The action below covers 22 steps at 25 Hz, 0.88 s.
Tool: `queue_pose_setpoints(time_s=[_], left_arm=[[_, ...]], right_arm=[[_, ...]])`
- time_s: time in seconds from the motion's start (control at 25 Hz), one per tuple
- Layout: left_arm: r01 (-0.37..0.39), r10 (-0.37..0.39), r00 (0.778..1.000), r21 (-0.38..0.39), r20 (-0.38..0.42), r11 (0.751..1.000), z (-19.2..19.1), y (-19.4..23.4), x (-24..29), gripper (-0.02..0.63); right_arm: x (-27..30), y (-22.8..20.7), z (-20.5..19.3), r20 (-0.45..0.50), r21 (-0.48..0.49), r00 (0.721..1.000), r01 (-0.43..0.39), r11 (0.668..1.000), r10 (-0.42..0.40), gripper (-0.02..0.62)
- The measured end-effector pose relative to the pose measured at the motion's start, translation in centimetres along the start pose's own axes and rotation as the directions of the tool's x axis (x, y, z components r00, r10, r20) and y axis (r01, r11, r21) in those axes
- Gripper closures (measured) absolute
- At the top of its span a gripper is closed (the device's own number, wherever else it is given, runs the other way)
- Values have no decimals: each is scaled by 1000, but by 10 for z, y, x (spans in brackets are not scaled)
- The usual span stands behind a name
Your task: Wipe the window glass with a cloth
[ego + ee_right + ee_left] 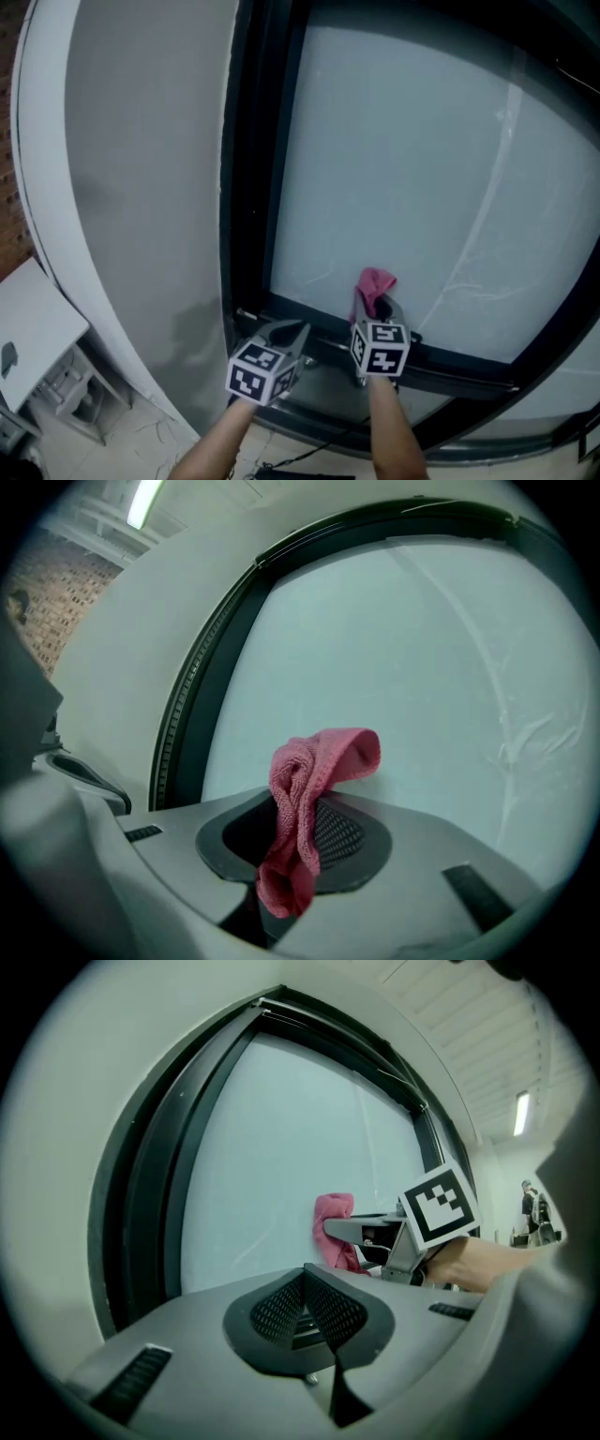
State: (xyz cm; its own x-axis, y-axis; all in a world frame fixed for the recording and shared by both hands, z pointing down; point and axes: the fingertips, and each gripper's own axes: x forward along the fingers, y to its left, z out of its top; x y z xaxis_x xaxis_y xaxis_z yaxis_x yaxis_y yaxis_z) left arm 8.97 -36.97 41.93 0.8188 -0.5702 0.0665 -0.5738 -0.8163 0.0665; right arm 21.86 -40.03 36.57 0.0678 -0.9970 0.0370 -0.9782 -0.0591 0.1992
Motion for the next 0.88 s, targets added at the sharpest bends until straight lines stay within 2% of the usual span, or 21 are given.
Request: queue_pose_setpoints(time_s=[0.28, 0.56, 0.76, 0.88], left_arm=[[-59, 59, 998, -28, 4, 998, -7, 45, -26, 598], [-101, 103, 994, -39, 34, 994, -3, 74, -50, 598], [-152, 154, 987, -50, 39, 987, -6, 97, -67, 598], [-156, 159, 986, -65, 45, 986, -7, 101, -72, 598]], right_arm=[[40, 70, -13, -47, -77, 993, -108, 991, 105, 502], [70, 145, -12, -70, -158, 967, -254, 954, 246, 502], [79, 182, -13, -86, -207, 940, -341, 917, 330, 502], [83, 196, -19, -117, -222, 921, -388, 895, 371, 502]])
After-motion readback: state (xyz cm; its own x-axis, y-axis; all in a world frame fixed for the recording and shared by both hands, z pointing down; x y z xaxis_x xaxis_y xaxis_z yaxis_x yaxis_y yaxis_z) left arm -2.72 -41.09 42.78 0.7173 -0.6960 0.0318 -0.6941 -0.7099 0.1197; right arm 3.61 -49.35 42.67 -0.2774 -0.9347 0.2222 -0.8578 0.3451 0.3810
